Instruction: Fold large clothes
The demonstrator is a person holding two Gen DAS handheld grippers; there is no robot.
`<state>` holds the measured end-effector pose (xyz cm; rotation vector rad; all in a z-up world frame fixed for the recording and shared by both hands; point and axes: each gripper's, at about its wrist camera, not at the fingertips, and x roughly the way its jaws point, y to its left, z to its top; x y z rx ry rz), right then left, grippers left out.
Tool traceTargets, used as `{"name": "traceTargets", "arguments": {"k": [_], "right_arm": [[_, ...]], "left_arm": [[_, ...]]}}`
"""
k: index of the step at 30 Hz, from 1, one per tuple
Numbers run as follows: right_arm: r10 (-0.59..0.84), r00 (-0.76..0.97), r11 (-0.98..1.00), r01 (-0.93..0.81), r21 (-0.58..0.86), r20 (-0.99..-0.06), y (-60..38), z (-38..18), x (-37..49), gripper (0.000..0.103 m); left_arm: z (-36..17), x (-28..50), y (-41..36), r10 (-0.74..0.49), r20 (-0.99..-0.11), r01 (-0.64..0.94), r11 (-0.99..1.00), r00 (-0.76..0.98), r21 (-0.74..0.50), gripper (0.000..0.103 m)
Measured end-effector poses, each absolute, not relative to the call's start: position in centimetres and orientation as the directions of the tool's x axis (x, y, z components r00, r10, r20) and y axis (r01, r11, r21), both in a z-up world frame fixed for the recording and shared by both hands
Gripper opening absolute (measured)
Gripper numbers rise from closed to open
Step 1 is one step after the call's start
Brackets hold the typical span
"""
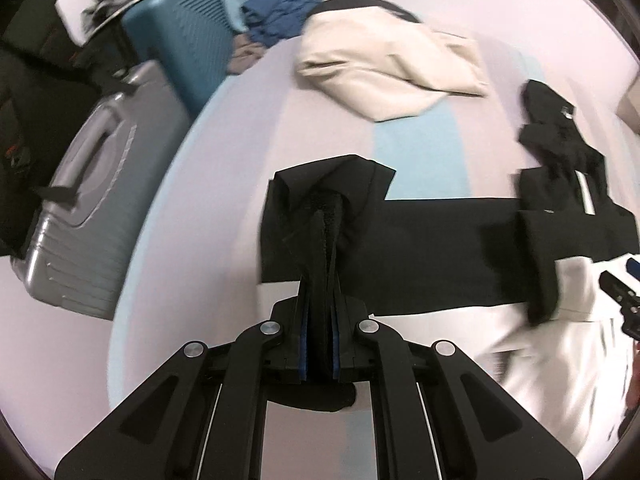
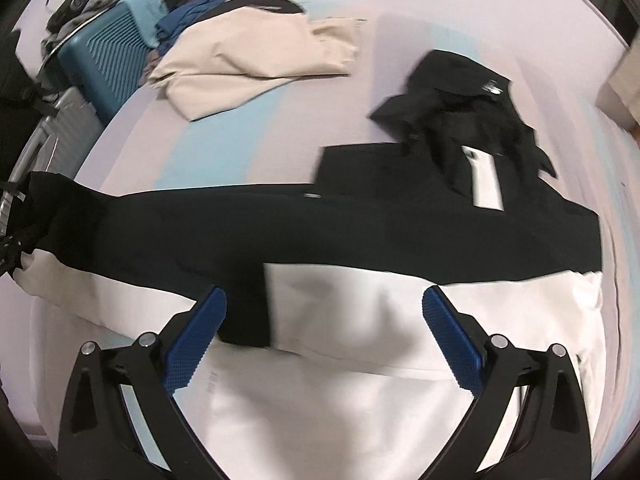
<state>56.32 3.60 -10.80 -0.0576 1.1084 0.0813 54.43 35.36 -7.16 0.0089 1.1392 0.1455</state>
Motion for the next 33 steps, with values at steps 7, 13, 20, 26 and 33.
{"name": "traceTargets", "arguments": {"k": [7, 13, 20, 26, 33], "right_arm": [[0.002, 0.460, 0.998, -0.055, -0.026, -0.888, -4.4, -10.4, 55.3, 0.095], [-0.041, 0.477, 0.998, -0.016, -0.055, -0.878, -11.9, -9.7, 55.0, 0.095], [-0.088, 0.496, 0.996, 0.029, -0.085, -0.864, -19.4, -8.6, 54.9, 0.095], [-0.098, 0.504, 0.995, 0.040, -0.090, -0.858, -25.1, -7.9, 55.3, 0.095], [-0.084, 0.507, 0.996, 0.042, -0.073, -0.858, -31.3, -7.4, 55.3, 0.095]], "left_arm": [[-5.7, 55.1, 26.2, 0.099, -0.899, -0.049, 0.995, 0.426, 0.086, 0.007], [-4.6, 55.4, 17.8, 0.073, -0.893, -0.014, 0.997, 0.444, 0.075, 0.007], [-5.7, 55.7, 8.4, 0.061, -0.898, -0.005, 0.998, 0.436, 0.066, 0.007], [-5.5, 56.1, 0.3, 0.029, -0.895, 0.012, 0.999, 0.446, 0.038, 0.007], [-5.3, 56.9, -8.4, -0.004, -0.890, 0.025, 1.000, 0.455, 0.008, 0.007]]}}
